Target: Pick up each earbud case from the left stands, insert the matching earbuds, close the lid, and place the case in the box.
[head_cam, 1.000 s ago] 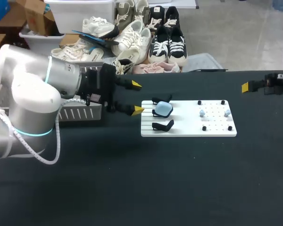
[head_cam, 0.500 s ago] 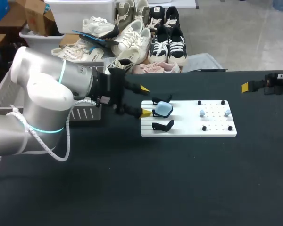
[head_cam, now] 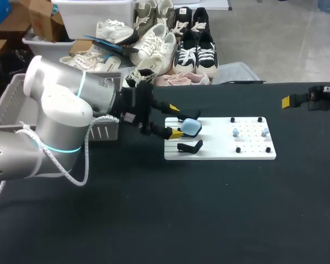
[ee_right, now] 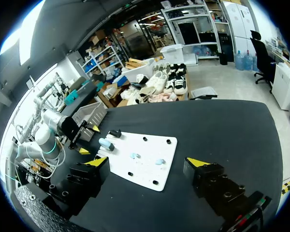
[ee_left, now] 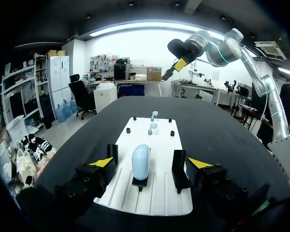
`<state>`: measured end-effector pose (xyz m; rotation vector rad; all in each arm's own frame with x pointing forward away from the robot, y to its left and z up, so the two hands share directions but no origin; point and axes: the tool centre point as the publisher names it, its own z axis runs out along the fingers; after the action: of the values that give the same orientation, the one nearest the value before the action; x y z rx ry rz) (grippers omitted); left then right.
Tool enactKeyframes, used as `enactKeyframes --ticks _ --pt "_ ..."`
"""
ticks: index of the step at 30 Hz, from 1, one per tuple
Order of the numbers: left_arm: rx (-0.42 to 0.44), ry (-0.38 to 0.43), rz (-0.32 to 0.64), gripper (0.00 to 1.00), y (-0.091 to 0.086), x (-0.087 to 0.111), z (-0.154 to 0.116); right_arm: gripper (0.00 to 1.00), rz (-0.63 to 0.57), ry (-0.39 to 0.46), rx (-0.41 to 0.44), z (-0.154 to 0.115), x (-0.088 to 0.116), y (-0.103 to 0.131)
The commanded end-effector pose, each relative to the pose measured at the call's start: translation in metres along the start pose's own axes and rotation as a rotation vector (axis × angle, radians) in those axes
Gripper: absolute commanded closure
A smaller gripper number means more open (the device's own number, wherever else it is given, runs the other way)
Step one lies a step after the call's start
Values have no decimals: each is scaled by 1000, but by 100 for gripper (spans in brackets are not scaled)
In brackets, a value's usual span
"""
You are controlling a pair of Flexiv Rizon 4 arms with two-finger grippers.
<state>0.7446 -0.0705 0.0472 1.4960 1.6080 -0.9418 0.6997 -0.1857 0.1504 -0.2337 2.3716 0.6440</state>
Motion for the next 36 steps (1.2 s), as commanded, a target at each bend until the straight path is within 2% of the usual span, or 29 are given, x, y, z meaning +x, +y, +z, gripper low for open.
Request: enactKeyframes --ticks 1,12,32,36 --pt "17 2 -2 0 6 1 9 0 -1 1 -3 0 0 -1" --pt "33 29 6 0 10 7 30 0 -1 1 -3 0 0 -1" --pt "25 43 -30 0 16 16 37 0 -1 1 -3 0 0 -1" --pt "25 42 -33 5 15 16 37 0 -1 1 -3 0 0 -1"
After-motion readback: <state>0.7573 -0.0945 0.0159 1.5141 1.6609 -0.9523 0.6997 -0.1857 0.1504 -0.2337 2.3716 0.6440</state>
